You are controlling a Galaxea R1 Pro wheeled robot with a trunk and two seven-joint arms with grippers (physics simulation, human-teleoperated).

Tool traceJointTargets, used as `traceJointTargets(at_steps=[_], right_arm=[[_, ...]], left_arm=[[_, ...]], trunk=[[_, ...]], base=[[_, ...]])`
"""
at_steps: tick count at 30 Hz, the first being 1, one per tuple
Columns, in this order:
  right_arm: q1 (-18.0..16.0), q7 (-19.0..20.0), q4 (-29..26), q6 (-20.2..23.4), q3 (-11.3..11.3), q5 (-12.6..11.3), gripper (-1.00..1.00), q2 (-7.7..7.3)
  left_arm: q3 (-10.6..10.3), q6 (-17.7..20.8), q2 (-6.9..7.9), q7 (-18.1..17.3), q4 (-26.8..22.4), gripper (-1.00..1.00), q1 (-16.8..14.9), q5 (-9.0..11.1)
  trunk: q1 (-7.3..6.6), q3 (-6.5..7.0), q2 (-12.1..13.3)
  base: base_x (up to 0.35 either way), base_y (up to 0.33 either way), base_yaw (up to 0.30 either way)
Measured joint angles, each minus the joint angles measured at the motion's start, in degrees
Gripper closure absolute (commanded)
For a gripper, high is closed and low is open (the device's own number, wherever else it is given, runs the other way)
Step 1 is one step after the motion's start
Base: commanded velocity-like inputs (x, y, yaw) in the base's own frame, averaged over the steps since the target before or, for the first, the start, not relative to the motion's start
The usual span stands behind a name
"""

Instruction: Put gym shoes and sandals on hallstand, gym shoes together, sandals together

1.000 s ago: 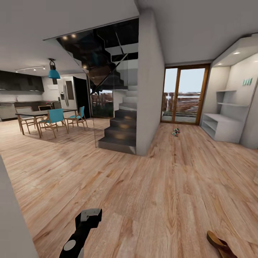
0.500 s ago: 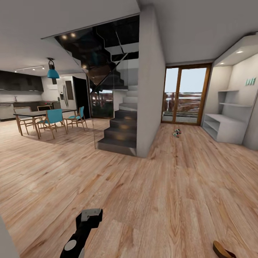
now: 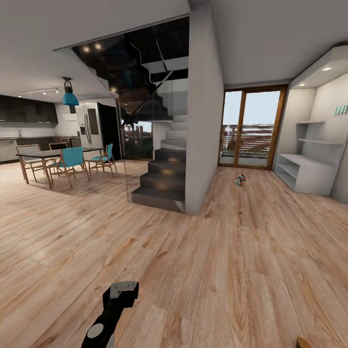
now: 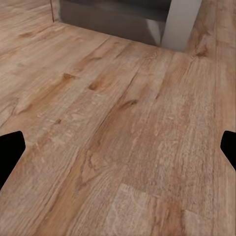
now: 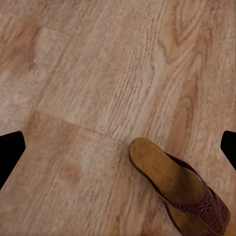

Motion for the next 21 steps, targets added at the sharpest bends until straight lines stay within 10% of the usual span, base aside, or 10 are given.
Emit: traceJointTargets(at_steps=[21], right_arm=[[0.0,0.0,0.0,0.0,0.0,0.0,-1.0,0.0]], left_arm=[[0.0,0.01,0.0,0.0,0.0,-1.0,0.0,0.0]], trunk=[[-0.01,0.0,0.0]], base=[[0.145,0.019,0.0]])
